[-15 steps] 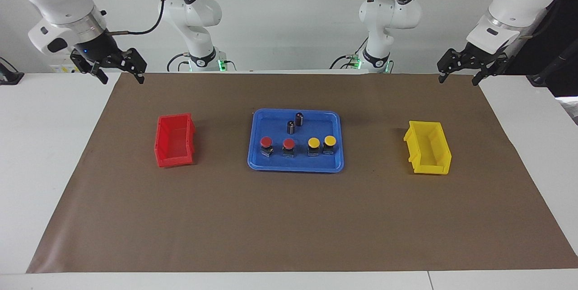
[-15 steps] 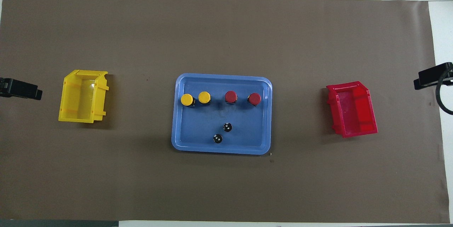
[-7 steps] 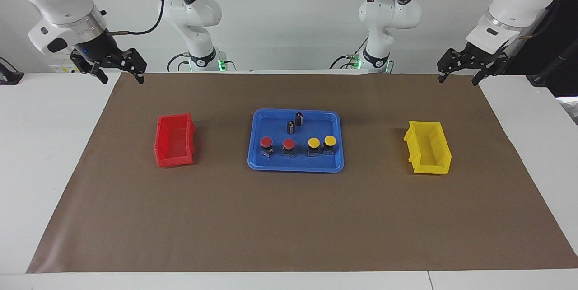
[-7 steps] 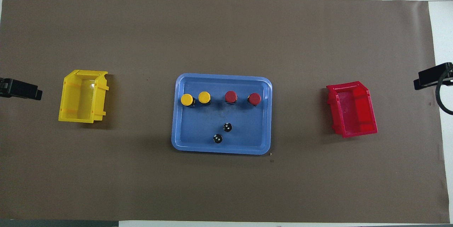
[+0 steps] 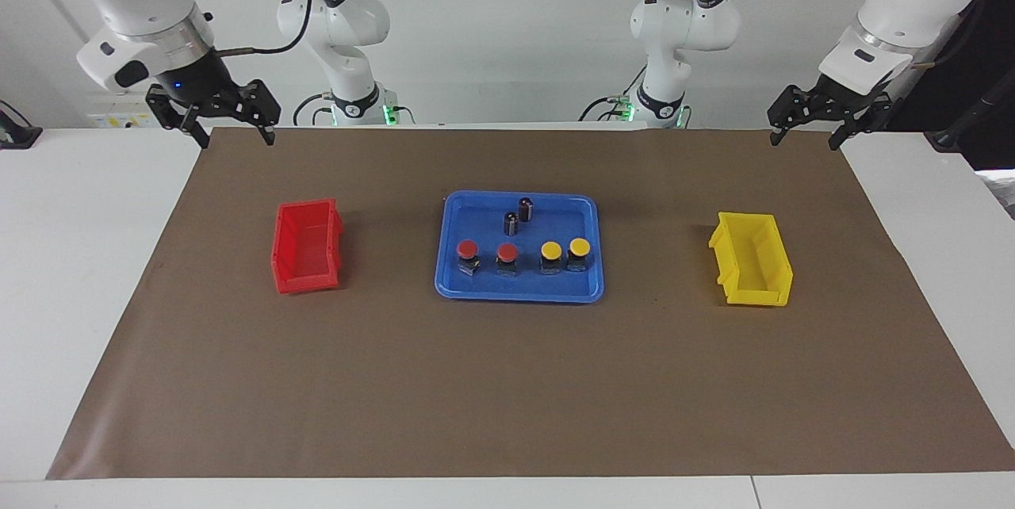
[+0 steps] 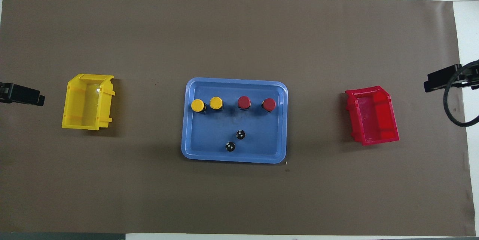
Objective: Sort red and yellow buttons by color
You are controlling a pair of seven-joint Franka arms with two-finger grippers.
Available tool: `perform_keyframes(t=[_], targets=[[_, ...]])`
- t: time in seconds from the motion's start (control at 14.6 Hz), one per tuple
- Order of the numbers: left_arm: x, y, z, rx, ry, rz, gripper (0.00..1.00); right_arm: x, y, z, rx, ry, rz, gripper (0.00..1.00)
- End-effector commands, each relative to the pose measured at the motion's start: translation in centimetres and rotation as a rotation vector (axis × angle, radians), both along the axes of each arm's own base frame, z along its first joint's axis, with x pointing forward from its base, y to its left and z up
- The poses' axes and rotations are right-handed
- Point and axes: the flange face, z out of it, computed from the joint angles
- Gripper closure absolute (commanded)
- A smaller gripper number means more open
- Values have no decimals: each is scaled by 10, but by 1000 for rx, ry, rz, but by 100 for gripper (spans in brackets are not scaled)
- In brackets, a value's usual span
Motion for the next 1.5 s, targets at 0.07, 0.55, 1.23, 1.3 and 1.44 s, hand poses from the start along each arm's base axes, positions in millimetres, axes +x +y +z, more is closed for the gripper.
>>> perform_keyframes(t=[0.07,0.55,1.23,1.3,1.44], targets=[[0,2,4,20,8,-4,0,49,120,-33,13,9,-88,0],[0,2,4,20,8,-4,0,32,266,-201,33,-56,-120,0],[1,4,3,19,6,-3,0,-8,247,-284,37,-71,-109,18],[0,2,2,20,11,-6,0,-8,248,-288,39,-74,-108,21],[0,2,3,20,8,-6,0,-10,255,-291,38,-71,-99,28]])
